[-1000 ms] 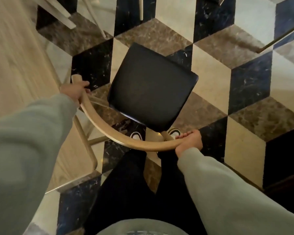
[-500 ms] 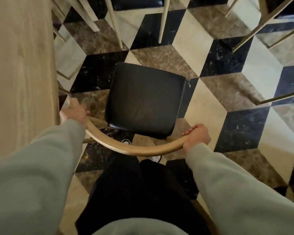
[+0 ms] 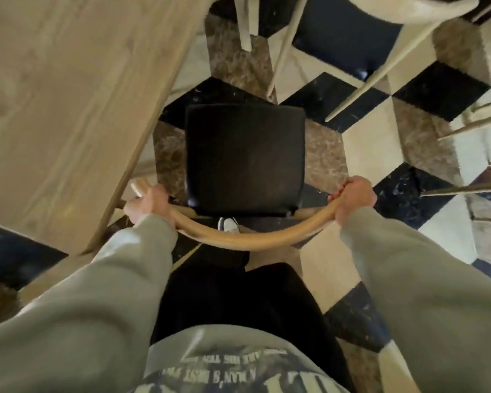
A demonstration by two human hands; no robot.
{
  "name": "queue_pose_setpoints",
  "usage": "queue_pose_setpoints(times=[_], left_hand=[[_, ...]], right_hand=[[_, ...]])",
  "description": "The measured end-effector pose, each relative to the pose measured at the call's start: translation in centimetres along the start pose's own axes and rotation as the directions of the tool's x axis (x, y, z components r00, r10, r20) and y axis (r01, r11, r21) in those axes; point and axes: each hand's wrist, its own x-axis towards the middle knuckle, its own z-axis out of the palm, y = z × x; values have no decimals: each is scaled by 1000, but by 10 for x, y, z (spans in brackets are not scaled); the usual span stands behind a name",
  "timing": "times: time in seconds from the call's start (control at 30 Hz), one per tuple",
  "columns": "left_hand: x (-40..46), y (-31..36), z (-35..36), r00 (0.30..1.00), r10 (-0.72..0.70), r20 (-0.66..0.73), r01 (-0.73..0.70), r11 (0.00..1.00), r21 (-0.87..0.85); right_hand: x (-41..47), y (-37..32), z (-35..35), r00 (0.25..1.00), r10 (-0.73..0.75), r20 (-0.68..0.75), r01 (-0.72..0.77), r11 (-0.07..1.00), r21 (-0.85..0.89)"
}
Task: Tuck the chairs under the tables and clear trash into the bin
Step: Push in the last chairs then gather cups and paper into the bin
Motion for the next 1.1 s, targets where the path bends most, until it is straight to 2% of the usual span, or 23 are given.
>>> queue_pose_setpoints(times=[0.07, 0.13, 0.23, 0.43, 0.63, 0.83, 1.0, 1.1], left_hand=[[0, 5, 0, 998, -42, -41, 40, 998, -50], [1, 8, -2, 993, -91, -74, 82, 989, -121], [1, 11, -2, 976, -183, -116, 153, 960, -233], [0, 6, 1, 915, -325, -240, 196, 876, -440], [-4, 3, 25, 828, -465, -311, 208, 772, -600], [-13, -7, 64, 746, -560, -360, 164, 679, -716], [-20, -22, 71, 668, -650, -362, 119, 574, -810], [-18, -25, 65, 638, -671, -378, 98, 558, -824]], right_hand=[[-2, -25, 34, 999, -46, 7, 46, 989, -143], [-1, -41, 63, 997, -68, 47, 75, 982, -174], [0, -67, 113, 986, -76, 148, 118, 947, -299], [2, -96, 217, 938, -71, 341, 243, 835, -494], [17, -115, 291, 881, -17, 473, 335, 729, -597], [19, -138, 346, 823, 43, 566, 394, 675, -624], [-2, -134, 379, 742, 118, 660, 473, 606, -640], [-12, -126, 387, 736, 142, 662, 478, 583, -657]])
